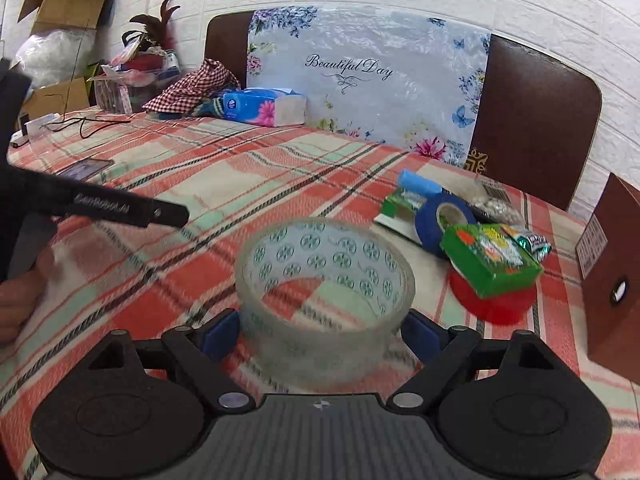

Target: Organize objects

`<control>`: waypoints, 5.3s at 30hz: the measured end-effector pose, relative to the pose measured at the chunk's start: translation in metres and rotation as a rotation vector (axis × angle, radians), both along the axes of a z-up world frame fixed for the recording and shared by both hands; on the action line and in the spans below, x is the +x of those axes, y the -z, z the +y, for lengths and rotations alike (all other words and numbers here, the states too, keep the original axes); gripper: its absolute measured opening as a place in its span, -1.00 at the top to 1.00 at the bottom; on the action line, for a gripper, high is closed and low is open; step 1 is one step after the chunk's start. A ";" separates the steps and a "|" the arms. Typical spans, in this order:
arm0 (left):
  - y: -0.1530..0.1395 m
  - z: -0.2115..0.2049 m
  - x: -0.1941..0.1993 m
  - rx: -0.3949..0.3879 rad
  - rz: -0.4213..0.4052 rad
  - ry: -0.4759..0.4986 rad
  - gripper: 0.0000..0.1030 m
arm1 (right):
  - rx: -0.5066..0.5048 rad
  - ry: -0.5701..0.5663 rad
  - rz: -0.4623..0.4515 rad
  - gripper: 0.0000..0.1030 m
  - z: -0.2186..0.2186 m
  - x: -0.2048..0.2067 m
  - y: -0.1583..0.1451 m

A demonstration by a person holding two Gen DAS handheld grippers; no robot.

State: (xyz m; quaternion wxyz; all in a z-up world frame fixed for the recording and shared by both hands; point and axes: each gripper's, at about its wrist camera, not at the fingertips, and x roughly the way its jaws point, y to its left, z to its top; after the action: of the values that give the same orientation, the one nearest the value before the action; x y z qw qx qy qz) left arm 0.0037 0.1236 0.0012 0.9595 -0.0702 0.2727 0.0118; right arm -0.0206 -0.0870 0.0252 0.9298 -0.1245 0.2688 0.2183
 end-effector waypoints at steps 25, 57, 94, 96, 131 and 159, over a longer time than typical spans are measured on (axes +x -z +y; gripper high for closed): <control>-0.045 -0.043 -0.006 -0.140 0.061 0.122 -0.68 | 0.048 0.020 0.007 -0.75 -0.007 0.003 0.005; -0.157 -0.271 0.061 -0.010 -0.124 0.597 0.50 | 0.056 0.385 -0.341 -0.67 -0.143 0.029 -0.085; -0.092 -0.218 0.043 0.056 -0.055 0.451 -0.30 | 0.121 0.610 -0.338 -0.87 -0.163 -0.012 -0.039; -0.077 -0.191 0.043 0.080 -0.005 0.378 -0.30 | 0.110 0.529 -0.292 -0.86 -0.142 -0.011 -0.031; -0.006 -0.058 0.040 0.123 0.039 0.029 -0.66 | -0.028 0.273 -0.108 -0.61 -0.047 0.092 -0.003; -0.006 -0.058 0.040 0.114 0.037 0.030 -0.72 | 0.000 0.042 -0.015 -0.86 -0.021 0.021 0.005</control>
State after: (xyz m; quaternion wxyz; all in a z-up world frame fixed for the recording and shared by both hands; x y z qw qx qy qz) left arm 0.0433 0.0658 0.0071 0.9567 -0.0113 0.2904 0.0143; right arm 0.0007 -0.1081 0.0204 0.9362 -0.1207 0.2643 0.1979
